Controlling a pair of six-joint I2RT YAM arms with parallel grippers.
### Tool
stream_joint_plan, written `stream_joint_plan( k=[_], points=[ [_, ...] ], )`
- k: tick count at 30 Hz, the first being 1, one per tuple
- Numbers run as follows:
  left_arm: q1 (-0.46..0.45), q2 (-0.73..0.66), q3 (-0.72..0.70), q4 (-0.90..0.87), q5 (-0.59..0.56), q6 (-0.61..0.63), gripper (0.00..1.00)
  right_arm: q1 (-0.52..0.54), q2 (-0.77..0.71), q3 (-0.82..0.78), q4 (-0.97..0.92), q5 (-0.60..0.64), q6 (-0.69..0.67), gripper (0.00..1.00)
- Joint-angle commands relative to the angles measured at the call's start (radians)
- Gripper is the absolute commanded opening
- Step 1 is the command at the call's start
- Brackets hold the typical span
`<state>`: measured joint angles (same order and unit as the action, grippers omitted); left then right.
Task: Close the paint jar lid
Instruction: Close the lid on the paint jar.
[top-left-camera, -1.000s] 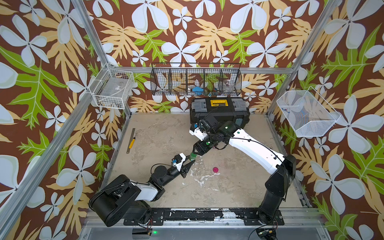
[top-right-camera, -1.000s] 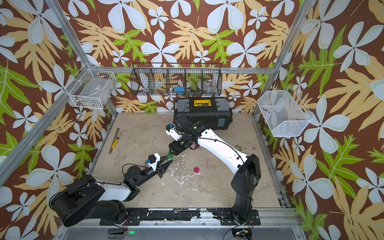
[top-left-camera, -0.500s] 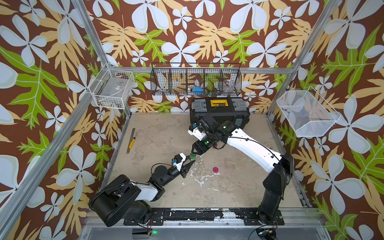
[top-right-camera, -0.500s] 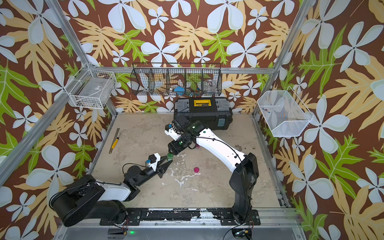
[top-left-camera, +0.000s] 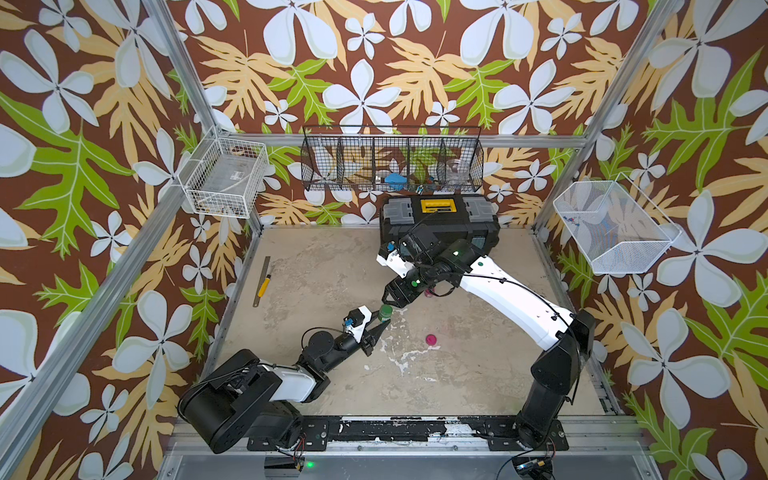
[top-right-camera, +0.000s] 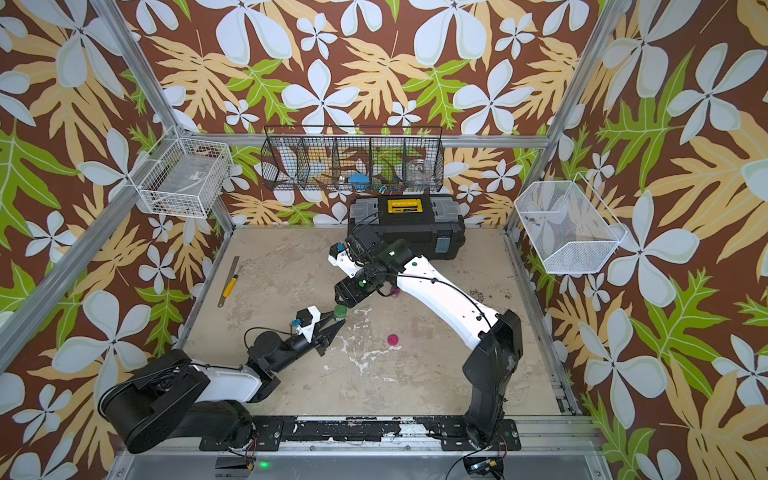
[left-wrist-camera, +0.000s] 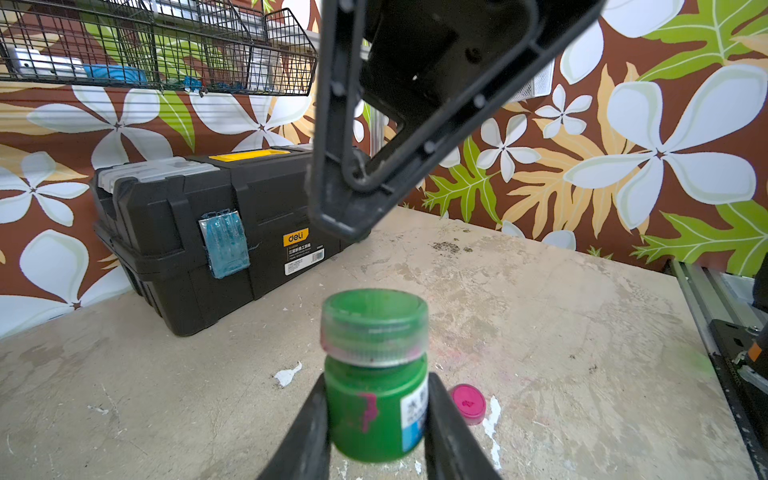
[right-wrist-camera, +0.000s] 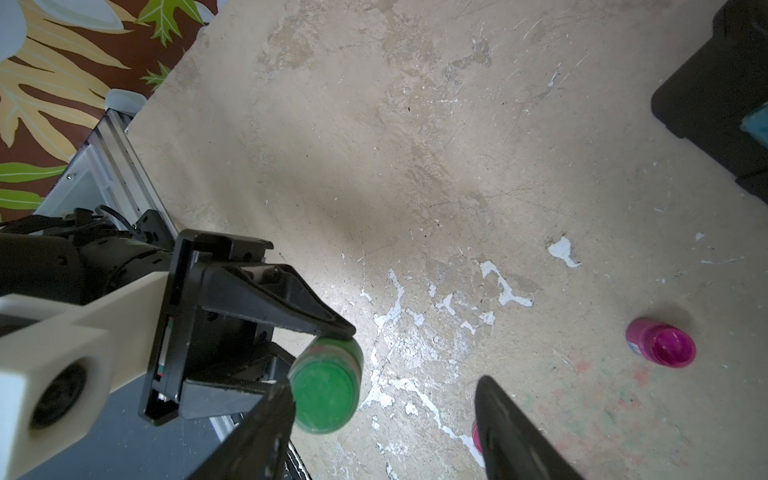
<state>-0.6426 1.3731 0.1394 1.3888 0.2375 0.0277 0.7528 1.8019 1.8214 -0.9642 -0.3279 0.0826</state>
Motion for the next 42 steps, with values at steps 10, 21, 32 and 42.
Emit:
stream_joint_plan(
  k=[10, 21, 32, 42],
  points=[
    [0.001, -0.005, 0.002, 0.026, 0.002, -0.002, 0.12, 0.023, 0.051, -0.022, -0.008, 0.009, 0.008, 0.7],
    [0.0, -0.007, 0.002, 0.026, 0.003, -0.002, 0.12, 0.013, 0.013, 0.025, -0.004, 0.0, -0.01, 0.71],
    [0.0, -0.022, 0.004, 0.026, 0.038, -0.017, 0.12, -0.059, -0.126, -0.161, 0.229, -0.292, -0.172, 0.77],
    [-0.001, -0.019, 0.005, 0.026, 0.04, -0.018, 0.11, -0.06, -0.254, -0.4, 0.497, -0.406, -0.575, 0.79]
  ],
)
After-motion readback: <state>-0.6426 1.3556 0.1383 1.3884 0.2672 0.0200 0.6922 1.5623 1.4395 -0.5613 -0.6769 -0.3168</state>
